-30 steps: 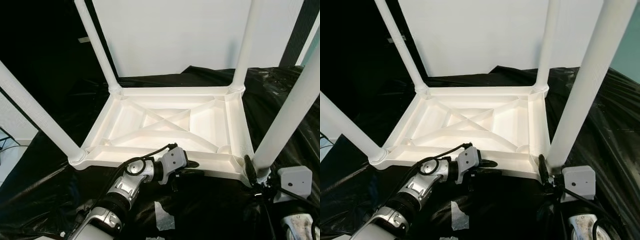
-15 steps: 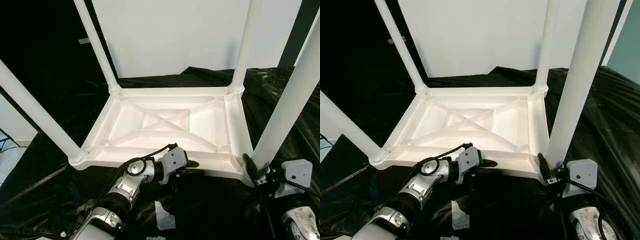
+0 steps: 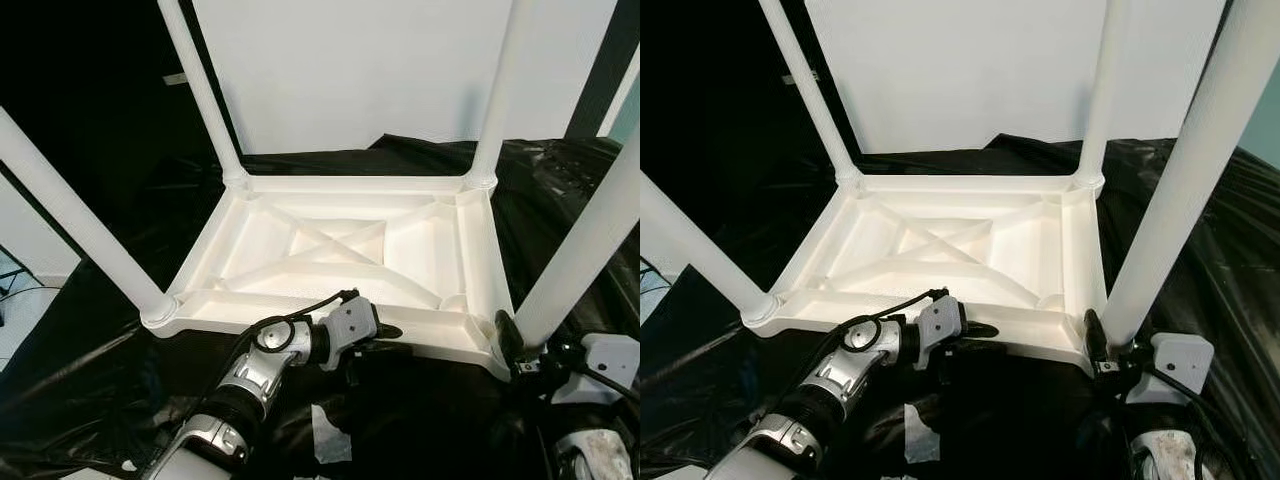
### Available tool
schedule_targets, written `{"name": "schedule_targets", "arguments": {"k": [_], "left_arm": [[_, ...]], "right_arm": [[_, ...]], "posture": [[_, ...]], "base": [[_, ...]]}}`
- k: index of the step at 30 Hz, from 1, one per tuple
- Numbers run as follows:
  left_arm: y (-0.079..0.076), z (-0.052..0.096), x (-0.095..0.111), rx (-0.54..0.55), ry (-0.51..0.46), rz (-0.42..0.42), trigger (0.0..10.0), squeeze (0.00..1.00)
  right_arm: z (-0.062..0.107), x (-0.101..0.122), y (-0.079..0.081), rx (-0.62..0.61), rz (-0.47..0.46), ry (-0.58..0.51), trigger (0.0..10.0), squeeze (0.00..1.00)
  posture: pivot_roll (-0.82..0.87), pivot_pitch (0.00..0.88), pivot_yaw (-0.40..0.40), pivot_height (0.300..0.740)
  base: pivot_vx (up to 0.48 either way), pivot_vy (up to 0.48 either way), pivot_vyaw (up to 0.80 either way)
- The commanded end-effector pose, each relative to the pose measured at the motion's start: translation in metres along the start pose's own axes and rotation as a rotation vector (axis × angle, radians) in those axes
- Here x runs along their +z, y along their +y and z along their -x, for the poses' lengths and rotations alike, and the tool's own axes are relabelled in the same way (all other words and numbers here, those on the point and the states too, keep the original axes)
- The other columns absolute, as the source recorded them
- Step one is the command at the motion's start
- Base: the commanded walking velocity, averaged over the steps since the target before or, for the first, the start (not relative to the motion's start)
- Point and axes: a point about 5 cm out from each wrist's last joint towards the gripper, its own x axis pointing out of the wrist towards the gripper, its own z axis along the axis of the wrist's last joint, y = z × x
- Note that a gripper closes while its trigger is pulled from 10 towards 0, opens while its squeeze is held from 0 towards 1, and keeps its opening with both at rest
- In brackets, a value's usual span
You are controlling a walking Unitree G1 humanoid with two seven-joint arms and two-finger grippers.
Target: Building children table
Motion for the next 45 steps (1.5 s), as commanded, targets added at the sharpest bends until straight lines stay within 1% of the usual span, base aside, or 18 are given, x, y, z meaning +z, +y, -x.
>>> {"name": "schedule_targets", "arguments": {"k": [1,5,10,11,12,13,15,16,21,22,25,30,33,36,37,39,42,45], "left_arm": [[-0.009,0.006,-0.031,0.069,0.13,0.093,0.0,0.0],[-0.009,0.005,-0.031,0.063,0.132,0.088,0.0,0.0],[-0.006,0.007,-0.03,0.062,0.134,0.082,0.0,0.0],[-0.006,0.009,-0.031,0.062,0.139,0.08,0.0,0.0],[-0.006,0.009,-0.031,0.062,0.139,0.08,0.0,0.0],[-0.006,0.01,-0.031,0.063,0.14,0.08,0.0,0.0],[-0.006,0.01,-0.032,0.063,0.141,0.08,0.0,0.0],[-0.006,0.01,-0.032,0.064,0.142,0.081,0.0,0.0],[-0.007,0.008,-0.032,0.064,0.141,0.083,0.0,0.0],[-0.007,0.006,-0.032,0.063,0.138,0.082,0.0,0.0],[-0.007,0.004,-0.03,0.063,0.13,0.082,0.0,0.0],[-0.007,0.003,-0.03,0.066,0.127,0.084,0.0,0.0],[-0.007,0.003,-0.03,0.067,0.126,0.085,0.0,0.0],[-0.008,0.003,-0.031,0.069,0.125,0.089,0.0,0.0],[-0.008,0.003,-0.031,0.069,0.125,0.089,0.0,0.0],[-0.008,0.004,-0.031,0.07,0.126,0.089,0.0,0.0],[-0.007,0.004,-0.031,0.073,0.126,0.088,0.0,0.0],[-0.007,0.004,-0.031,0.073,0.126,0.087,0.0,0.0]], "right_arm": [[0.014,-0.025,-0.006,-0.096,-0.077,0.141,0.0,0.0],[0.024,-0.023,0.0,-0.132,-0.106,0.084,0.0,0.0],[0.021,-0.019,0.002,-0.132,-0.124,0.044,0.3,0.0],[0.018,-0.019,0.005,-0.115,-0.088,0.047,10.0,0.0],[0.018,-0.019,0.005,-0.115,-0.088,0.047,10.0,0.0],[0.016,-0.019,0.005,-0.108,-0.07,0.048,10.0,0.46],[0.016,-0.019,0.005,-0.105,-0.058,0.045,10.0,0.46],[0.013,-0.016,0.005,-0.089,-0.042,0.026,10.0,1.0],[0.004,-0.008,0.005,-0.003,0.034,-0.033,10.0,1.0],[0.001,-0.005,0.004,0.041,0.065,-0.048,10.0,0.0],[-0.005,0.002,-0.003,0.145,0.152,-0.074,10.0,0.0],[-0.011,0.01,-0.015,0.195,0.23,-0.102,10.0,0.0],[-0.013,0.012,-0.017,0.208,0.238,-0.103,10.0,0.0],[-0.019,0.01,-0.022,0.339,0.251,-0.057,10.0,0.0],[-0.019,0.01,-0.022,0.339,0.251,-0.057,10.0,0.0],[-0.021,0.01,-0.024,0.43,0.275,-0.023,10.0,0.0],[-0.023,0.01,-0.028,0.506,0.312,0.006,10.0,0.0],[-0.023,0.01,-0.029,0.512,0.315,0.009,10.0,0.0]], "posture": [[-0.19,0.0,0.098,0.74],[-0.18,0.0,0.104,0.74],[-0.17,0.0,0.111,0.74],[-0.18,0.0,0.11,0.74],[-0.18,0.0,0.11,0.74],[-0.18,0.0,0.11,0.74],[-0.18,0.0,0.108,0.74],[-0.18,0.0,0.107,0.74],[-0.19,0.0,0.104,0.74],[-0.19,0.0,0.1,0.74],[-0.19,0.0,0.097,0.74],[-0.19,0.0,0.09,0.74],[-0.19,0.0,0.089,0.74],[-0.18,0.0,0.09,0.74],[-0.18,0.0,0.09,0.74],[-0.18,0.0,0.093,0.74],[-0.18,0.0,0.093,0.74],[-0.18,0.0,0.093,0.74]], "base": [[0.0,0.0,0.0],[0.0,0.0,0.0],[0.0,0.0,0.0],[0.0,0.0,0.0],[0.0,0.0,0.0],[0.0,0.0,0.0],[0.0,0.0,0.0],[0.0,0.0,0.0],[0.0,0.0,0.0],[0.0,0.0,0.0],[0.0,0.0,0.0],[0.0,0.0,0.0],[0.0,0.0,0.0],[0.0,0.0,0.0],[0.0,0.0,0.0],[0.0,0.0,0.0],[0.0,0.0,0.0],[0.0,0.0,0.0]]}}
